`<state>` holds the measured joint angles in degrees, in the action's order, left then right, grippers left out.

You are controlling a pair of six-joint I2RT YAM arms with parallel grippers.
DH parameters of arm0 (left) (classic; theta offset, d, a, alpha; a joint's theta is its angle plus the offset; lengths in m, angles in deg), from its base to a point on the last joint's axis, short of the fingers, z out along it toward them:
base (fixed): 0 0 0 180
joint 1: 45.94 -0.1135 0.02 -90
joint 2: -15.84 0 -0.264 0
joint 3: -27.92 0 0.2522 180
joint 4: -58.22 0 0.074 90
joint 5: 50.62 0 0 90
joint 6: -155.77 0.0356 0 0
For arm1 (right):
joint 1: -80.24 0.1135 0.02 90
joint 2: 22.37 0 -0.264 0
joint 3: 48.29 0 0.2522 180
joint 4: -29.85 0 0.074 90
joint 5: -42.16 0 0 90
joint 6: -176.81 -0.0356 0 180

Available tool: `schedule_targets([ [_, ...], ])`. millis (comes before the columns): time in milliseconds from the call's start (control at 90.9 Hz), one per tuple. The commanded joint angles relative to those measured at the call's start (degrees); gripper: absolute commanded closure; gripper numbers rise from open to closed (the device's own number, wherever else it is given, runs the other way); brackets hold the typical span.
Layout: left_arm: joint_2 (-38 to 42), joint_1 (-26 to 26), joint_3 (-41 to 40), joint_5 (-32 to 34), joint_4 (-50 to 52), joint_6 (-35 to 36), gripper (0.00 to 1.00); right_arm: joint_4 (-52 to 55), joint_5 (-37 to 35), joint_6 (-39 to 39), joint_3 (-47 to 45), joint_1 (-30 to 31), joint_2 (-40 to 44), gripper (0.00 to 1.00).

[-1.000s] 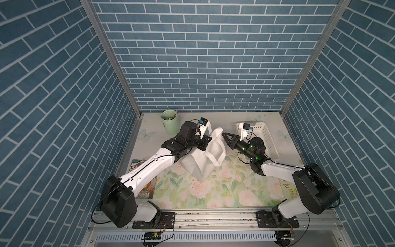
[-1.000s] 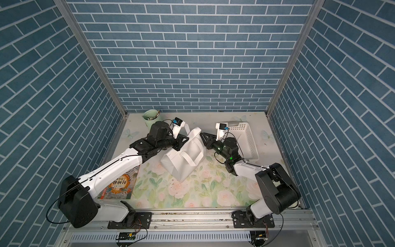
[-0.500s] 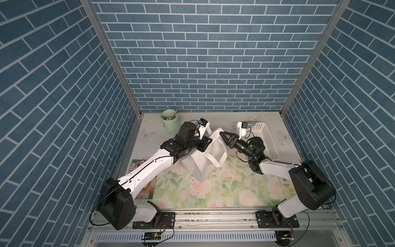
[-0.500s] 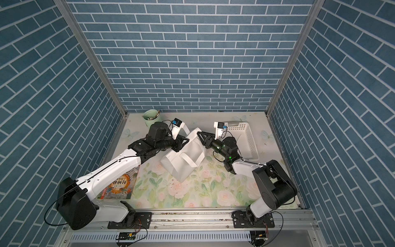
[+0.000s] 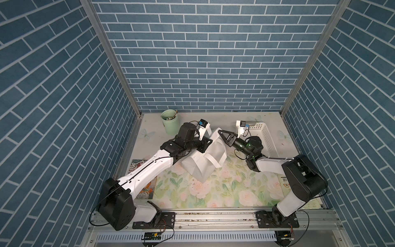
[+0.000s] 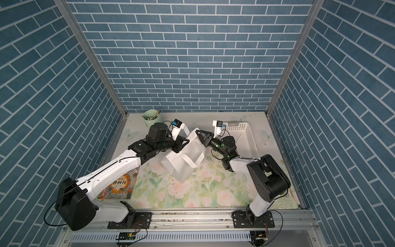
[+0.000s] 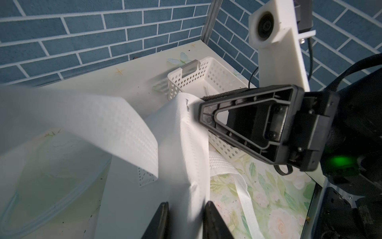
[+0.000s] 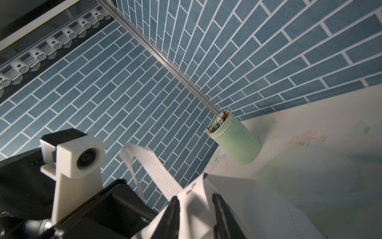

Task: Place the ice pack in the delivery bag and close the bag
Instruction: Seal the delivery bag at the center of the board.

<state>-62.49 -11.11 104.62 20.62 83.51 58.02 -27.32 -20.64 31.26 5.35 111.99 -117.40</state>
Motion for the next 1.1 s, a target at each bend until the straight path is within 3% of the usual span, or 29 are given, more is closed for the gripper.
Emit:
schedule_targets([
  [0, 0.1, 0.4, -1.8, -1.8, 2.4, 0.0, 0.66, -3.1, 0.7, -1.0, 0.6, 0.1, -1.2, 0.79],
  [264, 0.4, 0.4, -1.9, -2.6, 2.4, -0.2, 0.67, -4.1, -1.0, -0.6, -0.9, 0.1, -3.4, 0.86],
  [693, 1.8, 0.8, -2.3, -3.4, 2.6, -0.1, 0.68, -0.8, -2.5, 1.4, 2.1, 0.1, -7.0, 0.77],
  [902, 2.3, 0.8, -2.0, 1.4, 2.8, -1.2, 0.65, 3.6, -3.9, 5.1, 1.2, 0.1, -3.3, 0.76],
  [957, 2.5, 0.8, -2.0, 2.0, 2.6, -1.3, 0.62, 5.6, -5.4, 6.8, -0.2, 0.0, -1.2, 0.75],
  [1089, 2.2, 0.8, -0.8, 4.0, 2.9, -2.1, 0.39, 12.3, -9.0, 11.3, -3.1, 0.1, 4.7, 0.74],
])
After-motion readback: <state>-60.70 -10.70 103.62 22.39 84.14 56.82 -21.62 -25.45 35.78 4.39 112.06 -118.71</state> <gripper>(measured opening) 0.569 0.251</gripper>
